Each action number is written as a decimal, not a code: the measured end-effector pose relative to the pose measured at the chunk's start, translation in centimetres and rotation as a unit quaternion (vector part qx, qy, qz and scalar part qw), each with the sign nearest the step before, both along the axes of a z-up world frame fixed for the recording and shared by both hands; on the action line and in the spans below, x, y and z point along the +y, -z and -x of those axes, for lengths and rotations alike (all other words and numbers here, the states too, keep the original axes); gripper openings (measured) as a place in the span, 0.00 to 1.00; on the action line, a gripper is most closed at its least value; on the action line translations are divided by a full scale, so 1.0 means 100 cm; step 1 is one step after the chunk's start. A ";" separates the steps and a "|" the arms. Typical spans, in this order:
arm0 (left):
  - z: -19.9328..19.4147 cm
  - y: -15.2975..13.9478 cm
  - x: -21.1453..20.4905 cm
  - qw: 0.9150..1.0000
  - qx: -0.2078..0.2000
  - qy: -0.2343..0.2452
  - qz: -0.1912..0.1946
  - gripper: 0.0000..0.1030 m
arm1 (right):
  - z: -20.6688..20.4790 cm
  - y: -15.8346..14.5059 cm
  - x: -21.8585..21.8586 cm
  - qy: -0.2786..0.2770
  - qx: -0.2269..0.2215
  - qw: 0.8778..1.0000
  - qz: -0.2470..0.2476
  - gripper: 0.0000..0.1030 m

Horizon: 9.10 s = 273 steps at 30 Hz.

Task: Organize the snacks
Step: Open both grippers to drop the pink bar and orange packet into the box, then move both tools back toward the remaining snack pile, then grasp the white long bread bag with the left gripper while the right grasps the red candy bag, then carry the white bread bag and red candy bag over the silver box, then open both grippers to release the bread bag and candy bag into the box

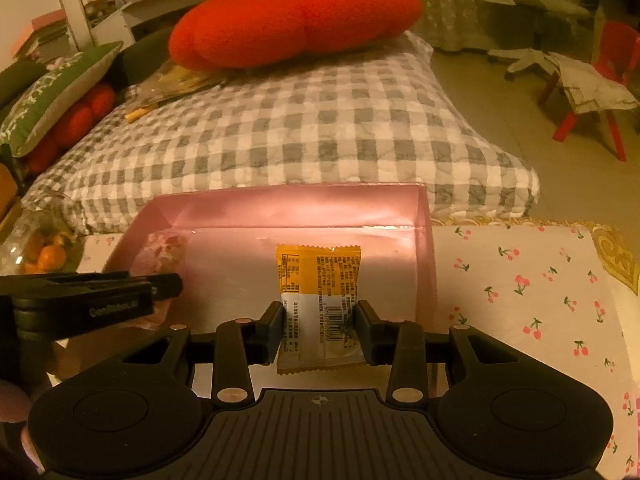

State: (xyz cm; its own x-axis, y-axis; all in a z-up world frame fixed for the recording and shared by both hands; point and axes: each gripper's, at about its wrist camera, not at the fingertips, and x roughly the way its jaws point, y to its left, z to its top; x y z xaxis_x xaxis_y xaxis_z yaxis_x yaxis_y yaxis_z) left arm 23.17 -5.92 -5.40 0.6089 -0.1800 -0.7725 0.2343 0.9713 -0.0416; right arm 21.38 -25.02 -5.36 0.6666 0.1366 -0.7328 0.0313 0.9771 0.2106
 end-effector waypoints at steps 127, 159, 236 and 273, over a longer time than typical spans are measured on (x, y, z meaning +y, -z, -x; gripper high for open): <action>0.233 0.023 0.014 0.980 -0.028 0.199 0.003 0.79 | 0.214 0.029 0.023 -0.087 0.014 0.990 0.107 0.94; 0.223 0.001 0.021 0.982 0.018 0.184 0.032 0.19 | 0.225 -0.008 0.018 -0.082 0.039 0.995 0.051 0.35; 0.124 -0.065 0.028 0.991 -0.039 0.095 0.082 0.12 | 0.103 -0.073 -0.006 -0.010 -0.029 0.995 -0.098 0.35; 0.020 -0.002 -0.025 0.998 -0.027 0.051 -0.010 0.13 | 0.051 -0.013 -0.010 0.019 -0.036 0.997 -0.062 0.35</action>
State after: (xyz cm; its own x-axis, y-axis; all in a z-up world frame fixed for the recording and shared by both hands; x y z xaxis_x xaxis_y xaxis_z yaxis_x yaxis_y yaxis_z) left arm 21.20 -8.43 -5.18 0.6293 -0.2281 -0.7429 0.3329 0.9429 -0.0076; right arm 16.29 -26.04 -4.07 0.7235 0.1971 -0.6616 0.0472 0.9420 0.3322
